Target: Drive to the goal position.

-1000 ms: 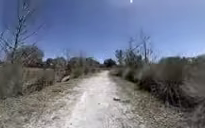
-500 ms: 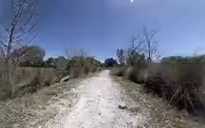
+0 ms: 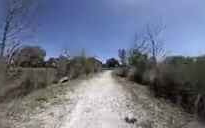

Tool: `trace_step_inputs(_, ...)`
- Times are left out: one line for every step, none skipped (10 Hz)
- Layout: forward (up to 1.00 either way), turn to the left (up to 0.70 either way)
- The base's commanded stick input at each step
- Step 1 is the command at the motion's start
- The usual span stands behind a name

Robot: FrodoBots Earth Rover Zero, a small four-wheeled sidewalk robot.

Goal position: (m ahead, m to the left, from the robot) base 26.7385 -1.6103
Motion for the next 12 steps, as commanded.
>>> trace_step_inputs(0.70,0.00)
trace_step_inputs(0.70,0.00)
trace_step_inputs(0.70,0.00)
trace_step_inputs(0.70,0.00)
trace_step_inputs(0.70,0.00)
trace_step_inputs(0.70,0.00)
trace_step_inputs(0.70,0.00)
trace_step_inputs(0.70,0.00)
trace_step_inputs(0.70,0.00)
trace_step_inputs(0.70,0.00)
trace_step_inputs(0.70,0.00)
trace_step_inputs(0.70,0.00)
